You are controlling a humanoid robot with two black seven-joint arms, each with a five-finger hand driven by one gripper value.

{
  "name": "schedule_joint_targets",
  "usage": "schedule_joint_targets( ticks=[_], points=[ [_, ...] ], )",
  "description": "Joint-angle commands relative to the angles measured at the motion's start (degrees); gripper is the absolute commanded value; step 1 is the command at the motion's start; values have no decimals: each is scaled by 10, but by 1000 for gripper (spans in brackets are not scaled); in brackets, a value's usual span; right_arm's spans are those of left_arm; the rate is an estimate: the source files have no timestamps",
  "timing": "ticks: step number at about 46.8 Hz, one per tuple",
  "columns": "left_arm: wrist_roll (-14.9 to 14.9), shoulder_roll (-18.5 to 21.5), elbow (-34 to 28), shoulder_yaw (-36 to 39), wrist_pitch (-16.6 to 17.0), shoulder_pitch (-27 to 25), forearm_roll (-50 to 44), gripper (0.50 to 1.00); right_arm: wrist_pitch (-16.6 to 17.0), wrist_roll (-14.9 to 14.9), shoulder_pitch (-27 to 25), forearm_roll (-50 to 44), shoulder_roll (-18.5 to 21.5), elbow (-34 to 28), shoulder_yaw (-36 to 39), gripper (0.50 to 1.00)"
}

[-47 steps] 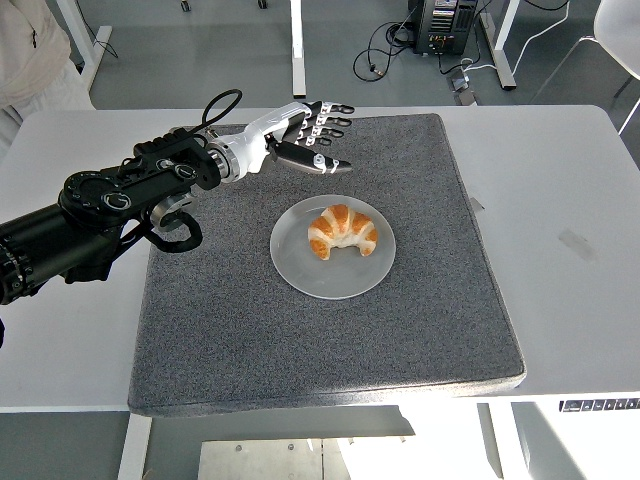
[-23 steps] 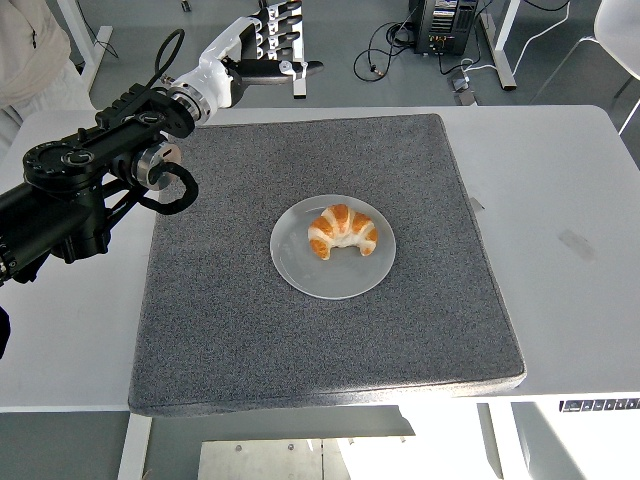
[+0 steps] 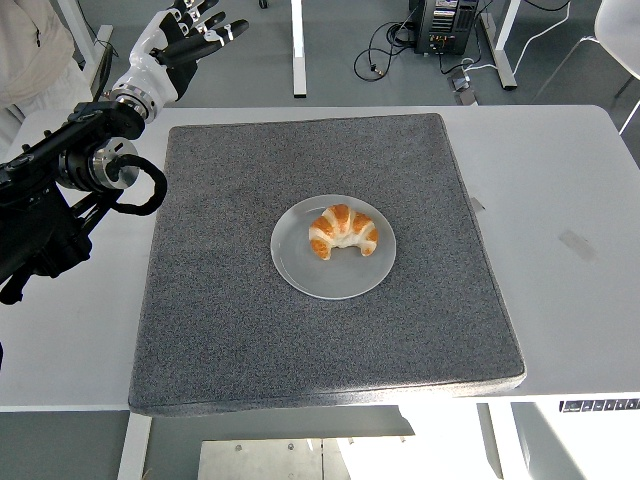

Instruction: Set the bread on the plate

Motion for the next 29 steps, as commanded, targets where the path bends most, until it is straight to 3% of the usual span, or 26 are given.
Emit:
schedule_joint_targets(
  ticks=[1, 10, 29],
  points=[
    [1, 1, 6, -22, 0, 12, 0, 958, 0, 1, -1, 0, 0, 0, 0, 1000],
    [1, 15, 9, -67, -1, 38, -6, 961, 0, 0, -1, 0, 0, 0, 0, 1000],
    [1, 21, 9, -66, -3, 70, -19, 968, 1, 1, -2, 0, 0, 2, -2, 1000]
  ],
)
